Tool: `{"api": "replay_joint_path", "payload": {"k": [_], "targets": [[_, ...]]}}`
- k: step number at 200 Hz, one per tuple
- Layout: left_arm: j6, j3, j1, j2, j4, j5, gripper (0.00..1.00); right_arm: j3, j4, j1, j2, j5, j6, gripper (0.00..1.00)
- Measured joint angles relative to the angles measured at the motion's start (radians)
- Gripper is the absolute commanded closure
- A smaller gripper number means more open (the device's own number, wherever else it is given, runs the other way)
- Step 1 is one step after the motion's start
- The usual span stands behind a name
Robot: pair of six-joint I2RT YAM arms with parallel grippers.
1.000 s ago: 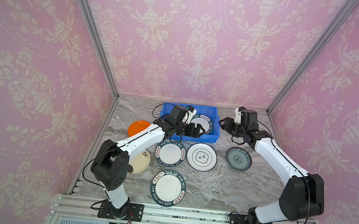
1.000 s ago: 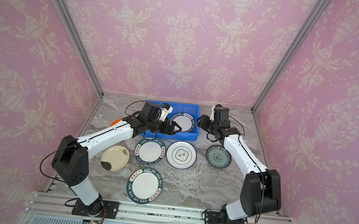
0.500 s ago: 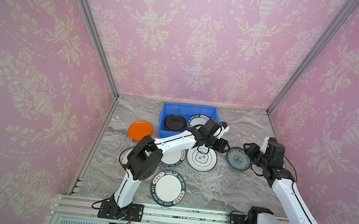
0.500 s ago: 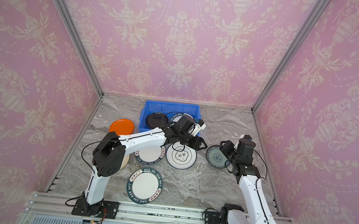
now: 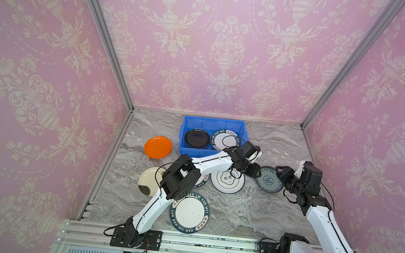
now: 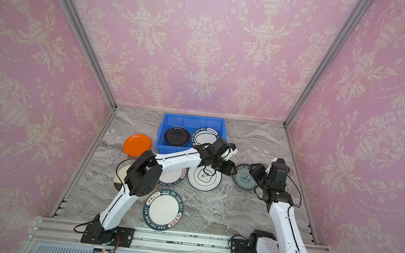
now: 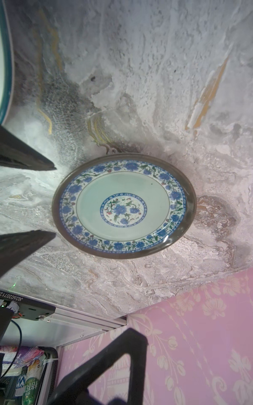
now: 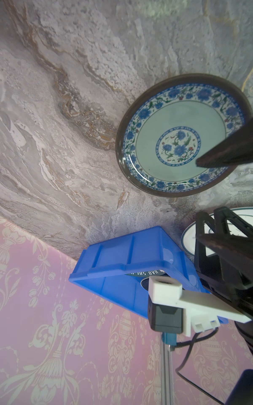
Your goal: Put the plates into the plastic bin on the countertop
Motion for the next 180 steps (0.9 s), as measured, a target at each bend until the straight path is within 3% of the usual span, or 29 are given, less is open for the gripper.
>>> {"api": "replay_joint_path", "payload": {"k": [101, 180], "targets": [[0.000, 0.171, 0.000, 0.139, -0.087, -0.026, 0.54, -0.008, 0.018, -0.020, 0.011, -0.014, 0.000, 0.50], [0.000, 0.319, 0.000, 0.238, -0.160, -0.025, 0.64, -0.010, 0.038, -0.029, 0.051, -0.041, 0.000, 0.51]]}}
